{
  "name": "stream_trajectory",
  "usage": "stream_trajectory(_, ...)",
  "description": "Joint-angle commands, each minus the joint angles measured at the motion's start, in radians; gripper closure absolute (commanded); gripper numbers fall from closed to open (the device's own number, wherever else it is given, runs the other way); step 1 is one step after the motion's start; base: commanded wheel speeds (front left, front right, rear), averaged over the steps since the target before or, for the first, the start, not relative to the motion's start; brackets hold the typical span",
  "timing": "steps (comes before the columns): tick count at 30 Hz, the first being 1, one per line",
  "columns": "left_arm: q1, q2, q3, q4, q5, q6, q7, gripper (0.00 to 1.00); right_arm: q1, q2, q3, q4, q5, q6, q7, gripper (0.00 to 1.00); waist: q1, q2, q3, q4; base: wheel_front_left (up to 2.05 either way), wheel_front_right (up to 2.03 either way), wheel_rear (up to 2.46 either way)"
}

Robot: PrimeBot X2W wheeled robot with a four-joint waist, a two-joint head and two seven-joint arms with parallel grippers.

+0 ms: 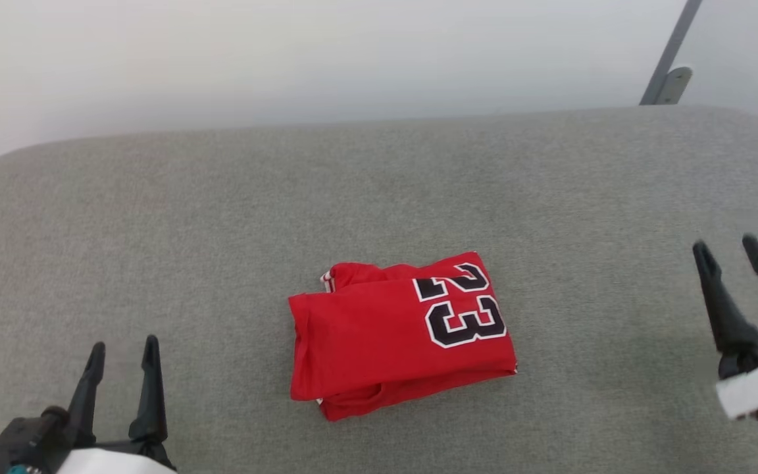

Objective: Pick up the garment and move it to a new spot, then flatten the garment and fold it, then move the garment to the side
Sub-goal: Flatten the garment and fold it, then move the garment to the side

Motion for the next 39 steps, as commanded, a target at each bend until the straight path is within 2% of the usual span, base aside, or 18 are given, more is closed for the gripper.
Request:
stream_trajectory(1, 0.011, 0.006, 0.001, 0.002, 0.009, -0.003, -0.005, 0.0, 0.014, -0.001, 0.004, 0.008, -0.006, 0.0, -0.012, 0.0, 0.0, -0.0001, -0.01, -0.008, 0.0, 0.0, 0.0)
stream_trajectory(7, 0.037, 0.011, 0.019, 0.02, 0.005, -0.005, -0.005, 0.0, 0.043, 0.01, 0.036, 0.133, -0.034, 0.0, -0.112, 0.0, 0.0, -0.0001, -0.034, -0.016, 0.0, 0.0, 0.0)
stream_trajectory(13, 0.053, 0.016, 0.027, 0.035, 0.016, -0.006, -0.005, 0.0, 0.052, 0.024, 0.047, 0.218, -0.04, 0.0, -0.142, 0.0, 0.0, -0.0001, -0.043, -0.011, 0.0, 0.0, 0.0)
stream_trajectory(28, 0.033, 0.012, 0.017, 0.038, 0.005, -0.007, -0.005, 0.0, 0.1, 0.094, -0.036, 0.203, -0.099, 0.0, -0.142, 0.0, 0.0, -0.0001, -0.044, 0.008, 0.0, 0.0, 0.0)
stream_trajectory(34, 0.031, 0.007, 0.019, 0.026, 0.004, -0.007, -0.005, 0.0, 0.118, 0.107, -0.042, 0.198, -0.103, 0.0, -0.142, 0.0, 0.0, -0.0001, -0.045, 0.013, 0.0, 0.0, 0.0)
stream_trajectory(39, 0.022, 0.004, 0.01, 0.02, 0.009, -0.008, -0.005, 0.0, 0.107, 0.105, -0.007, 0.206, -0.086, 0.0, -0.142, 0.0, 0.0, -0.0001, -0.034, 0.029, 0.0, 0.0, 0.0)
